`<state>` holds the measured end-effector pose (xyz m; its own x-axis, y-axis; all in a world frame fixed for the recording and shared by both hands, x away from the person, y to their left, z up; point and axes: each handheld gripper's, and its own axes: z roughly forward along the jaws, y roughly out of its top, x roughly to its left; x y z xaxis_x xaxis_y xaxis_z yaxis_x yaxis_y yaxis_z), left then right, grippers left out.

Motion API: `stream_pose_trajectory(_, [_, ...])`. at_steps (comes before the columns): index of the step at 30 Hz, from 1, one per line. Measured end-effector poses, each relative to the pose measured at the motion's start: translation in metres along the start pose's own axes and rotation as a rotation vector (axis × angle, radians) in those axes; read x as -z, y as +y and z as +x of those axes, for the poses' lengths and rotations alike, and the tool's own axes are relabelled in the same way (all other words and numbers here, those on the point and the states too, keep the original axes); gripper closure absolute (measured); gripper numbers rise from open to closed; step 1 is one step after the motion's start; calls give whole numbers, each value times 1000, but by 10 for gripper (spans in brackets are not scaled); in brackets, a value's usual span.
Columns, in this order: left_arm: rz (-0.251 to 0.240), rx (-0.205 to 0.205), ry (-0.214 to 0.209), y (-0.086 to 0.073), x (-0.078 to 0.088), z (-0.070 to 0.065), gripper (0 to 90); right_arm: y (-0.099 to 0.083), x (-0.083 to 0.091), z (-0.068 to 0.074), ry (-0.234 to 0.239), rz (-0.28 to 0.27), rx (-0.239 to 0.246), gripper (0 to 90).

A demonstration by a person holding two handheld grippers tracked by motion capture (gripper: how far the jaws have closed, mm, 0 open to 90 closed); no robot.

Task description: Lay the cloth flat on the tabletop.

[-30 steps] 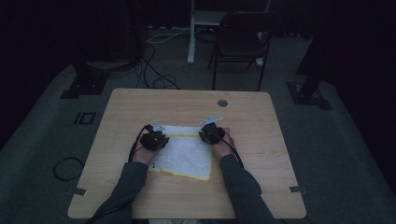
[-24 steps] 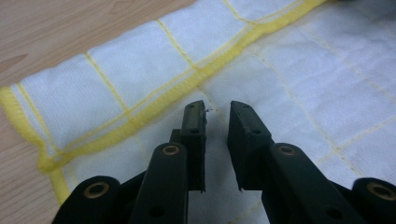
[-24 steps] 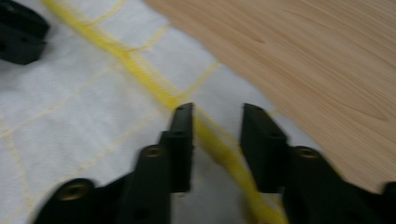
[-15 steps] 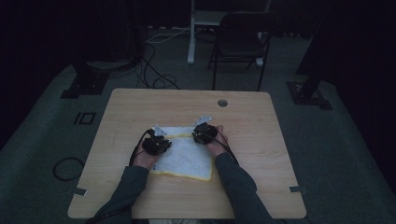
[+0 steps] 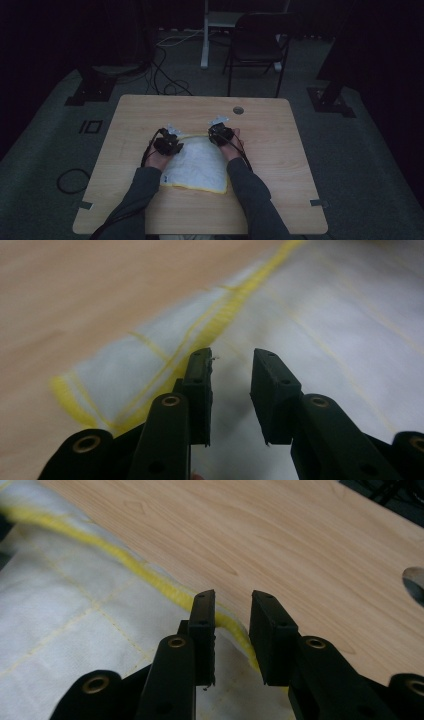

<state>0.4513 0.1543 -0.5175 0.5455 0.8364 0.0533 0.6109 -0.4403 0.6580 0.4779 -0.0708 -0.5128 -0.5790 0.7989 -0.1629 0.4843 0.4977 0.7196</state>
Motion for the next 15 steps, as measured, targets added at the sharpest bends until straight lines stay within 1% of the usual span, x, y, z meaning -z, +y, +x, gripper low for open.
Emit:
stream_pose_trajectory(1, [-8,18,8,4,-1,4,694,0,2,-1,2,-3,2,721])
stream_pose_trajectory(4, [-39,87,27,11,-1,16,692,0,9,-3,29,-28,-24,709])
stream_pose_trajectory(6, [-51,123,50,12,1,24,686,0,15,-5,46,-50,-43,704])
stream_pose_trajectory(8, [-57,159,64,10,6,32,682,-2,21,-6,58,-71,-49,703])
stream_pose_trajectory(10, [-56,164,64,5,11,36,680,-6,28,-8,75,-86,-54,696])
stream_pose_trajectory(12, [-57,153,59,-2,15,37,679,-14,34,-8,92,-89,-63,674])
stream_pose_trajectory(14, [-60,144,41,-9,20,35,679,-25,38,-6,120,-77,-84,639])
stream_pose_trajectory(15, [-63,142,35,-14,22,34,681,-31,39,-2,132,-64,-76,620])
